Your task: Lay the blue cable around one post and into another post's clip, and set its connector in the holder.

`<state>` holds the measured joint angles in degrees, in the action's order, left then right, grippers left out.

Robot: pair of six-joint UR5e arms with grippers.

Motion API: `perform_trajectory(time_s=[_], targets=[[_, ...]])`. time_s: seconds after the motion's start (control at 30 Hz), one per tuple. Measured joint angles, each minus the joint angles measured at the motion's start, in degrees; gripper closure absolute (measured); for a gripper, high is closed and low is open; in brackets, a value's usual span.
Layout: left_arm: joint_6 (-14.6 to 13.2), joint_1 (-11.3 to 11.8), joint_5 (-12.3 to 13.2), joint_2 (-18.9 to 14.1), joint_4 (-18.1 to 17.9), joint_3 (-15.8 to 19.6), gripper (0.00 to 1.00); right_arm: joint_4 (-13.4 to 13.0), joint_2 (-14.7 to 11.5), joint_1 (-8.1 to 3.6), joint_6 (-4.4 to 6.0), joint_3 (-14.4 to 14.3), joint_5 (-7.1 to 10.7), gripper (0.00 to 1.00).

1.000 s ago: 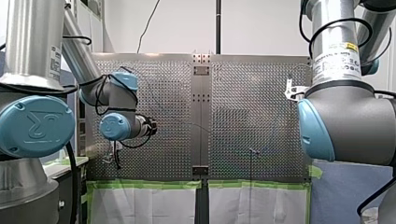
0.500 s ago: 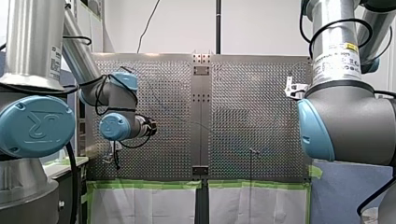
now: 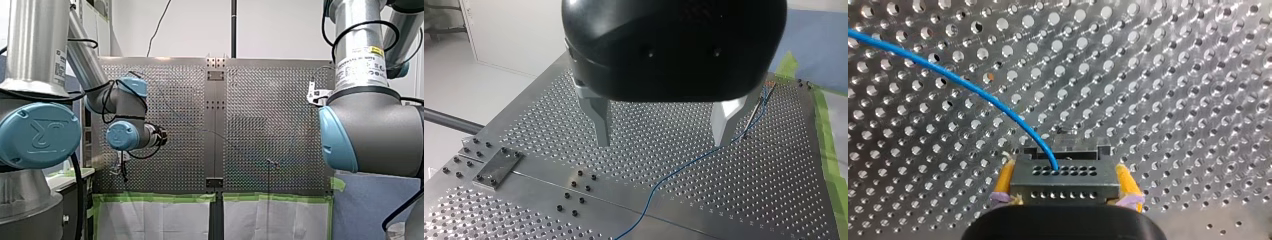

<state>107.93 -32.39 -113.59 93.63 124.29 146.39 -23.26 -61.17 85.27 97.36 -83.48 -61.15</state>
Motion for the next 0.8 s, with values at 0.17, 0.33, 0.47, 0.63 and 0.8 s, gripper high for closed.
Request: perform_trajectory(time_s=[0.17, 0.33, 0.47, 0.63, 0.8], targets=[[0.0, 0.1, 0.0, 0.0, 0.2, 0.0, 0.02, -0.1, 0.2, -0.23, -0.04, 0.1, 0.61, 1.0], [0.0, 0.3, 0.2, 0.0, 0.3, -0.1, 0.02, 0.0, 1.0, -0.3, -0.53, 0.7, 0.96, 1.0], [0.0, 0.6, 0.5, 0.0, 0.4, -0.1, 0.02, 0.1, 1.3, -0.32, -1.01, 0.9, 1.07, 1.0], [-0.2, 0.9, 0.7, 0.0, 0.4, -0.1, 0.02, -0.3, 1.3, -0.34, -1.1, 1.0, 1.34, 1.0], [-0.2, 1.2, 0.9, 0.0, 0.4, -0.1, 0.02, -0.5, 1.4, -0.34, -1.11, 1.1, 1.61, 1.0]])
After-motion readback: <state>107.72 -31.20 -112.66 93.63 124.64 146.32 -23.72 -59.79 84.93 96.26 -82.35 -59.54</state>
